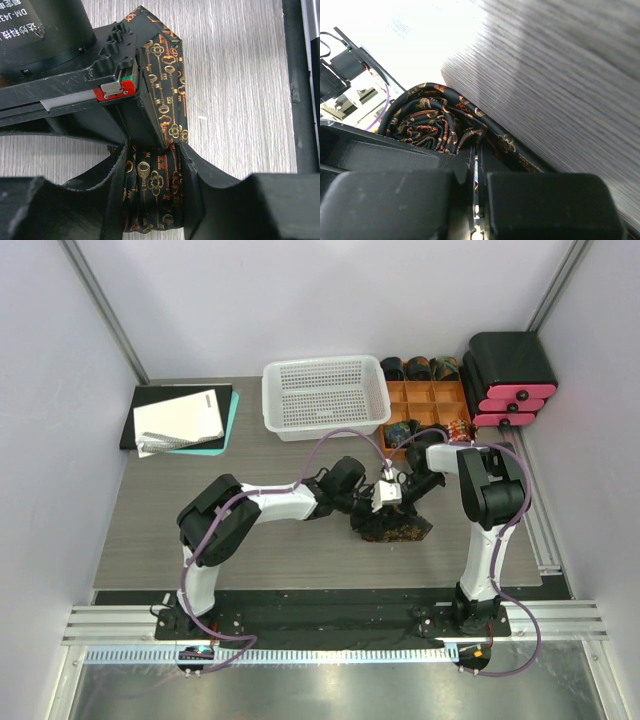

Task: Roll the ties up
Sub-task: Roll the tie at the center of the board.

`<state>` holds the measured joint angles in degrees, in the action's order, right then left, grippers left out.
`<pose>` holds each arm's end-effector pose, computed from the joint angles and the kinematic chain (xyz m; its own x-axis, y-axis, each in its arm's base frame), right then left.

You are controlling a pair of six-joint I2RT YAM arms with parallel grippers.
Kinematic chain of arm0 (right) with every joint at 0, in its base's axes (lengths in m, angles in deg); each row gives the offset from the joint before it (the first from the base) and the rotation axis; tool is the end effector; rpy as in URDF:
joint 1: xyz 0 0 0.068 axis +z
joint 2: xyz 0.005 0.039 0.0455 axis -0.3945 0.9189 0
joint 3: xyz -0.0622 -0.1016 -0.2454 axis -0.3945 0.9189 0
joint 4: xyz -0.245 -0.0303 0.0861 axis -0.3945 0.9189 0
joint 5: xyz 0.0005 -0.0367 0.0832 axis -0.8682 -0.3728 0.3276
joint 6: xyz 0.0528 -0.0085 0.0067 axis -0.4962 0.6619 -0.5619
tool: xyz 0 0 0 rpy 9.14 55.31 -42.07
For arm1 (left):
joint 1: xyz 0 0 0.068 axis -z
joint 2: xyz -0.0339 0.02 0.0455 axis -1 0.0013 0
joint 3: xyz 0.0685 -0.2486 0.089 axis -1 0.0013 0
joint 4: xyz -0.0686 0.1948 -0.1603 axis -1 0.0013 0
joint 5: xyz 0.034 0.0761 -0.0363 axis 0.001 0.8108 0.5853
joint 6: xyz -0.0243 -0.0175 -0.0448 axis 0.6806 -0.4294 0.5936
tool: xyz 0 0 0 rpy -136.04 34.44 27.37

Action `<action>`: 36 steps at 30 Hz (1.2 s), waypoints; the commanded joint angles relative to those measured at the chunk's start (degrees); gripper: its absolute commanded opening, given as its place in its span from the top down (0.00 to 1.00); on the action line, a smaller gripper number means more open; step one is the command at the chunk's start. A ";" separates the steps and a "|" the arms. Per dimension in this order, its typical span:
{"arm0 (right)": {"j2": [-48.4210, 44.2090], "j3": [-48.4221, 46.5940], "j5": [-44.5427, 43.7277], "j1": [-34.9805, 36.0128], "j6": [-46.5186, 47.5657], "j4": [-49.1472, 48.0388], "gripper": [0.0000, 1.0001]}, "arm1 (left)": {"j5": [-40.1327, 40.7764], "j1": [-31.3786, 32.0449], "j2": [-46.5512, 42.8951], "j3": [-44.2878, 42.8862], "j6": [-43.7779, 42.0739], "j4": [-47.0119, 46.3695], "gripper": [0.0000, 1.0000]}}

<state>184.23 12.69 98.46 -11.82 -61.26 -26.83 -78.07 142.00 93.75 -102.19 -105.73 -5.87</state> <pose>0.3096 0.0881 0.1017 -0.9679 -0.1844 0.1705 -0.0146 0.7189 0.6949 0.2423 -0.3441 0.1596 -0.1081 0.5285 -0.8420 0.9918 -0.0006 -0.1277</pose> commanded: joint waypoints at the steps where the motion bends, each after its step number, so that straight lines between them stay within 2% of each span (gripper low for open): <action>1: 2.01 1.67 -4.79 2.03 -3.27 -11.14 0.99 | 1.91 1.36 3.18 0.10 -2.56 1.76 0.66; 4: 1.92 1.23 -3.73 2.03 -2.14 -8.95 0.97 | 3.40 1.45 3.71 1.77 -3.88 2.82 0.66; 5: 0.96 1.05 -3.03 1.59 -1.78 -8.50 0.89 | 3.84 1.36 3.88 2.13 -4.40 3.95 0.66; 8: -2.89 0.27 -0.84 -0.16 -0.64 -6.31 0.75 | 6.21 1.36 4.50 3.18 -5.81 6.23 0.63; 12: -6.07 -2.98 0.14 -1.75 2.53 1.06 0.68 | 7.27 1.36 4.06 5.46 -6.43 7.74 0.61; 17: -8.89 -3.70 3.30 -3.16 1.57 2.66 0.60 | 8.06 1.36 4.76 5.30 -6.78 8.97 0.61; 26: -10.65 -1.41 5.86 -3.16 -3.88 -0.15 0.59 | 8.68 1.45 6.08 3.27 -7.13 10.64 0.60; 31: -11.79 -1.15 4.62 -3.77 -3.79 0.38 0.57 | 8.59 1.36 6.00 3.71 -7.31 10.82 0.60; 36: -12.93 -1.41 6.20 -5.80 -1.78 3.36 0.51 | 8.68 1.45 5.73 3.63 -7.48 11.08 0.59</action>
<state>175.77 11.97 99.18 -16.95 -63.10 -25.52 -73.04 142.79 94.69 -100.99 -111.91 -5.63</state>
